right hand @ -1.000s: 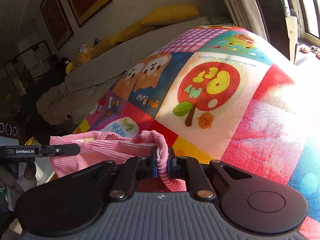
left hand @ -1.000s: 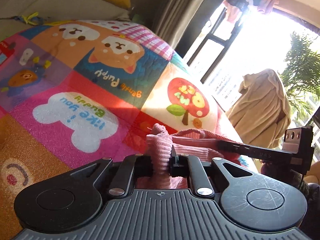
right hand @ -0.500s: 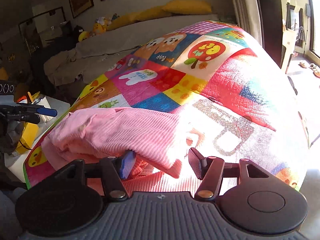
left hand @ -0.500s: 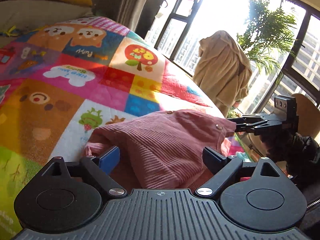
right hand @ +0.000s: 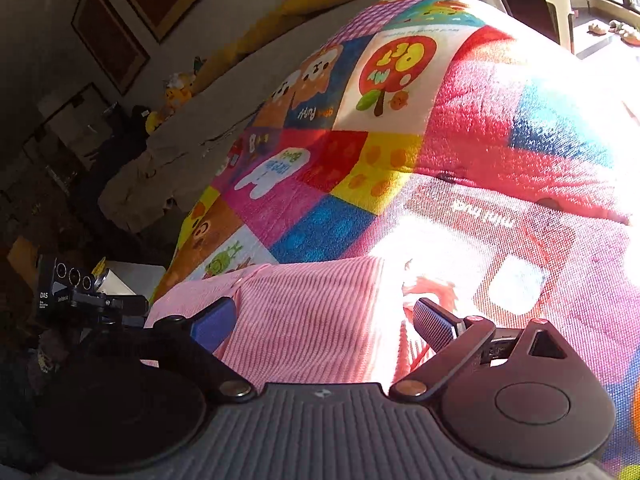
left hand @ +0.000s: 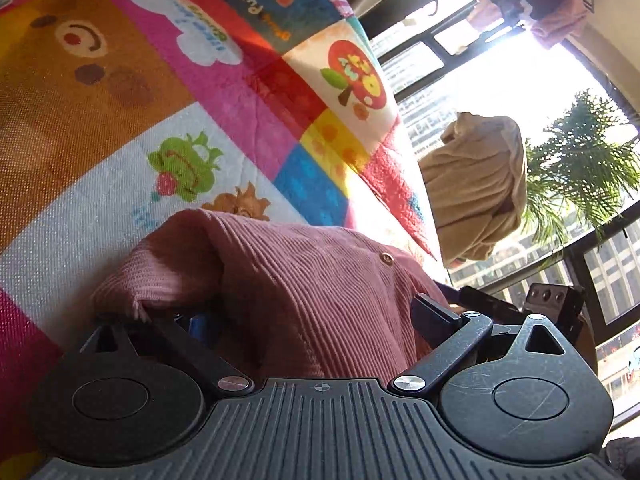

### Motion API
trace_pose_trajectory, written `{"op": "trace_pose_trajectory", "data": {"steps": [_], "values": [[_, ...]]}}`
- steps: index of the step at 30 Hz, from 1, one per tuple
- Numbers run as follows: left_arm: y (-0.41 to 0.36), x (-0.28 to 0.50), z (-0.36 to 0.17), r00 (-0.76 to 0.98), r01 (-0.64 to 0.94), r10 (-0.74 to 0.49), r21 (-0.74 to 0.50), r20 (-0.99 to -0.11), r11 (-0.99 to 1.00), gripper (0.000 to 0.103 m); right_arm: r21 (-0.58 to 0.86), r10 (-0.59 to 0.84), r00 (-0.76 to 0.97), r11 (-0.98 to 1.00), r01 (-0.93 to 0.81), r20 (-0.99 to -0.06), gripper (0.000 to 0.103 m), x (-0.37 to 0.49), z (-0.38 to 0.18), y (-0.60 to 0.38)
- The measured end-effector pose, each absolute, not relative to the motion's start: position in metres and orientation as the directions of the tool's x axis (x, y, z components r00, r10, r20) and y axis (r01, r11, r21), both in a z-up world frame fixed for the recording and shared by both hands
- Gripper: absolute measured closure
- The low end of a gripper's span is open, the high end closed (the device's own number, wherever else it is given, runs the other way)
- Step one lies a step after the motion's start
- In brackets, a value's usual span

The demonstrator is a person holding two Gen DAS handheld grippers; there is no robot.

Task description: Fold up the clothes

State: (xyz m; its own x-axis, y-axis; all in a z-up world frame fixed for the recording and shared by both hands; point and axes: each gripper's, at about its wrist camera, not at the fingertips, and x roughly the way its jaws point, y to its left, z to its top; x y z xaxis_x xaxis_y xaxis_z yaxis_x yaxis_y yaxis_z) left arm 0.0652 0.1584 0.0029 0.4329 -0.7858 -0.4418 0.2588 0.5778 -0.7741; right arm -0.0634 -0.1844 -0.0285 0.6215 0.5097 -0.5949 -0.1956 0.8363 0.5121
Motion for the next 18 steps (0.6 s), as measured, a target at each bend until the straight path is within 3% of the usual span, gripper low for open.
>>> {"op": "trace_pose_trajectory", "data": {"steps": [3,5,8,15,18], "values": [[0.183,0.076,0.031,0.555,0.269,-0.759,-0.789,-0.341,0.552,0.005,0.437,0.527,0.613,0.846,-0.307,-0.589,0.007,-0.068,-0.031,-0.141],[0.201,0.078,0.046,0.619,0.275,-0.713,-0.759,-0.33,0.59,0.005,0.322,0.499,0.611,0.866,-0.383,-0.615,0.007,-0.077,-0.03,-0.116],[0.211,0.066,0.047,0.594,0.288,-0.707,-0.72,-0.383,0.632,0.004,0.228,0.455,0.605,0.88,-0.416,-0.653,0.007,-0.09,-0.028,-0.109],[0.196,0.03,0.006,0.442,0.324,-0.742,-0.682,-0.504,0.656,0.003,0.483,0.524,0.629,0.837,-0.258,-0.574,0.003,-0.101,-0.02,-0.171],[0.175,0.028,-0.002,0.435,0.361,-0.721,-0.629,-0.54,0.689,0.003,0.499,0.507,0.628,0.841,-0.21,-0.59,0.003,-0.094,-0.03,-0.167]]}}
